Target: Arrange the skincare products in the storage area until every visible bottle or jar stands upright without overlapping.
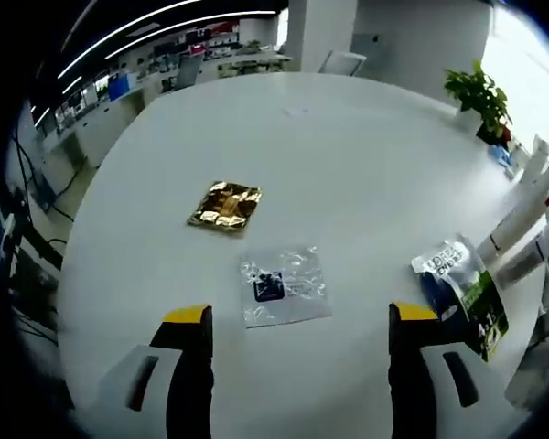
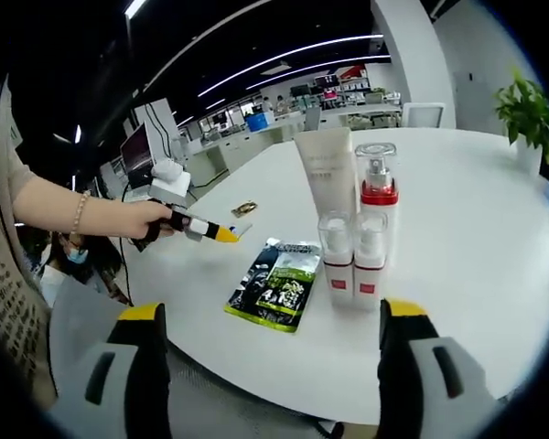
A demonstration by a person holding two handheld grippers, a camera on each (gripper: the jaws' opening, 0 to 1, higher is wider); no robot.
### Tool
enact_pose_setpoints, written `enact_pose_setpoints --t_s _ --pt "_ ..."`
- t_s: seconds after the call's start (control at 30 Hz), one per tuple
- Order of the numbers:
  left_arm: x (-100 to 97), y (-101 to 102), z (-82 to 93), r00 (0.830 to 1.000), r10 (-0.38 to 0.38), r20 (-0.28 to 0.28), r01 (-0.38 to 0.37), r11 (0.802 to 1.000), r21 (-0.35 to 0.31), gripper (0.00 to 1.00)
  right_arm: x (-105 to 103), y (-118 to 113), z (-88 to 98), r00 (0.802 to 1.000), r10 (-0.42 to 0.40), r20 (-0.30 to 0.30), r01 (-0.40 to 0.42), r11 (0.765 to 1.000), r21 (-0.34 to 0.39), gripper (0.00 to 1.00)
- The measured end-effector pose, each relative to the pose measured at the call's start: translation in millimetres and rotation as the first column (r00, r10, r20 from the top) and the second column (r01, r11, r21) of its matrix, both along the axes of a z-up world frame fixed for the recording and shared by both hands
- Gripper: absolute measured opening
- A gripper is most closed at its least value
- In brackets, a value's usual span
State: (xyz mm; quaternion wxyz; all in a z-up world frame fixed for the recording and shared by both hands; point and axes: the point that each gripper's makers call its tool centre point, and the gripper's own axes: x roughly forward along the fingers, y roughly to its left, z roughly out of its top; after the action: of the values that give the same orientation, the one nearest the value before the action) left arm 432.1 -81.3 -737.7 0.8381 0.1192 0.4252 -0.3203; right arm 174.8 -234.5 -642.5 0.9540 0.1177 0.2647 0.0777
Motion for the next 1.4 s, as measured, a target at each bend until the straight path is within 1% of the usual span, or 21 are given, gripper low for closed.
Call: enact_pose_setpoints --t_s 0.13,0.23,0.27,0.4,0.47,0.53,0.57,0.6,0.63,0.67,0.7,0.97,1.1,1.13,1.27,1.4 --pt "6.5 0.0 -5.3 1.000 0.004 -0.009 -0.004 1.000 0.029 0.70 -0.1 -0.5 -0.3 1.000 -0.006 -0.001 0.006 1.000 0.001 0.96" --pt "8.5 -0.3 -8.6 1.000 0.001 -0.022 -0.001 0.999 0.037 0.63 -0.3 -1.3 -0.6 1.000 -0.011 -0.003 0.011 1.000 0.001 0.96" --pt "10.9 1.9 -8.4 1.000 -0.004 -0.008 0.004 0.998 0.057 0.61 -0.3 -1.6 -0.5 1.000 -0.012 -0.003 0.012 1.000 0.002 0.96" --pt "16.5 1.0 -10.4 1.000 -0.008 -0.009 0.009 0.998 0.068 0.60 -0.2 -2.0 -0.7 1.000 -0.016 -0.004 0.016 1.000 0.001 0.96" --pt "16.6 3.3 -10.5 1.000 -0.019 0.000 0.019 0.995 0.095 0.58 -0.4 -2.2 -0.8 1.000 -0.017 -0.005 0.017 1.000 0.000 0.96" --pt "16.7 2.7 -9.7 1.000 -0.021 -0.001 0.021 0.996 0.086 0.57 -0.4 -2.4 -0.8 1.000 -0.018 -0.005 0.018 1.000 -0.001 0.96" --pt "16.7 2.7 -9.1 1.000 -0.021 0.000 0.021 0.996 0.086 0.55 -0.5 -2.5 -1.0 1.000 -0.018 -0.006 0.018 1.000 -0.002 0.96" --pt "17.2 2.1 -8.8 1.000 -0.024 0.002 0.023 0.996 0.084 0.50 -0.5 -2.5 -1.0 1.000 -0.018 -0.007 0.018 1.000 -0.002 0.96" --pt "16.8 1.3 -7.4 0.999 -0.033 0.006 0.033 0.996 0.081 0.43 -0.4 -2.2 -0.9 1.000 -0.017 -0.006 0.017 1.000 -0.003 0.96" --pt "16.5 0.7 -7.1 0.999 -0.039 0.005 0.038 0.996 0.079 0.39 -0.4 -2.0 -0.9 1.000 -0.015 -0.006 0.015 1.000 -0.004 0.96" --pt "14.8 1.7 -7.3 0.999 -0.036 -0.002 0.036 0.996 0.085 0.38 -0.4 -1.8 -0.9 1.000 -0.014 -0.006 0.014 1.000 -0.005 0.96" --pt "14.3 2.1 -5.9 0.998 -0.060 0.007 0.059 0.994 0.088 0.38 -0.2 -0.6 -0.4 1.000 -0.002 -0.006 0.002 1.000 -0.016 0.96" --pt "7.2 -1.8 2.0 0.997 -0.070 0.013 0.069 0.997 0.047 0.38 -0.2 -3.6 1.8 1.000 -0.008 0.001 0.008 1.000 0.006 0.95" --pt "1.9 -3.6 6.8 0.997 -0.077 0.019 0.077 0.996 0.034 0.38 -0.3 -3.6 2.3 1.000 -0.007 0.002 0.007 1.000 0.008 0.94" --pt "-9.2 -6.3 17.2 0.995 -0.092 0.033 0.092 0.996 -0.002 0.38 -3.4 -1.8 3.9 1.000 -0.001 0.001 0.000 1.000 0.010 0.92" --pt "-20.4 -6.3 27.4 0.994 -0.102 0.051 0.104 0.994 -0.039 0.38 -5.6 1.2 7.0 1.000 -0.004 0.011 0.003 0.999 0.038 0.84"
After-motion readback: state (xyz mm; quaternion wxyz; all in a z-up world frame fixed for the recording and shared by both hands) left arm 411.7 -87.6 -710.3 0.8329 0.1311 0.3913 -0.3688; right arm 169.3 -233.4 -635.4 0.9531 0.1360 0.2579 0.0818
